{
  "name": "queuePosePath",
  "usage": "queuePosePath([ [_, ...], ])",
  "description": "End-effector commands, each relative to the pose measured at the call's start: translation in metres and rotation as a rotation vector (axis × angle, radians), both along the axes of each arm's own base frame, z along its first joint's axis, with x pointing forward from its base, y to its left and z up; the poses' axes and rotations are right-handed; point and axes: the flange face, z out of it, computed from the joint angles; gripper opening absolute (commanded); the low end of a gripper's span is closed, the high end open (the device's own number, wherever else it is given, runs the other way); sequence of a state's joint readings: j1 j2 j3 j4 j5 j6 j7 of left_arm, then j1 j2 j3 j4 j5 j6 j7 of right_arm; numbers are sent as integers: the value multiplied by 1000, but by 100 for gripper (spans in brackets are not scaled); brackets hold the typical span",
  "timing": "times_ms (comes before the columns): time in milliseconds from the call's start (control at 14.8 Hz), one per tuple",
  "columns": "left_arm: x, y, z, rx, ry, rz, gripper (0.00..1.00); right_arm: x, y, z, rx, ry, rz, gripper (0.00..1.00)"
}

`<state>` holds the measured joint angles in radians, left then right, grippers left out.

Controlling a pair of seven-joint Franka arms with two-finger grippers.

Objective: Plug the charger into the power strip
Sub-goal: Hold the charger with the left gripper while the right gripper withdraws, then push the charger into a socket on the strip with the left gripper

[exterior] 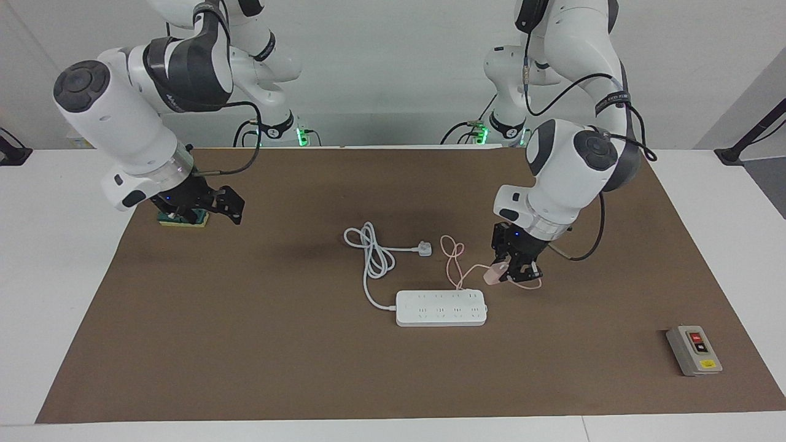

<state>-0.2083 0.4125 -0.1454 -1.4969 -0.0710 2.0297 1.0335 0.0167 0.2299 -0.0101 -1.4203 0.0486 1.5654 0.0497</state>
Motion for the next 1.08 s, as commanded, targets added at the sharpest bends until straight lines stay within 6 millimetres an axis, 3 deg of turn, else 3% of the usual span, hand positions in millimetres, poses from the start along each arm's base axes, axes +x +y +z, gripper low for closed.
queuePosePath([
  [0, 9, 3, -15, 57, -11, -50, 0, -35, -9, 22, -51, -14, 93, 100],
  [203, 10, -1, -42, 74, 5, -62, 0, -62, -29, 29, -52, -14, 90, 100],
  [406, 5, -20, -51, 78, -37, -94, 0, -83, -45, 26, -56, -4, 117, 100],
  [541, 2, -32, -58, 108, -53, -128, 0, -84, -40, 28, -87, -3, 150, 100],
  [1015, 5, -32, -64, 170, -97, -164, 0, -88, -45, 26, -76, 40, 126, 100],
])
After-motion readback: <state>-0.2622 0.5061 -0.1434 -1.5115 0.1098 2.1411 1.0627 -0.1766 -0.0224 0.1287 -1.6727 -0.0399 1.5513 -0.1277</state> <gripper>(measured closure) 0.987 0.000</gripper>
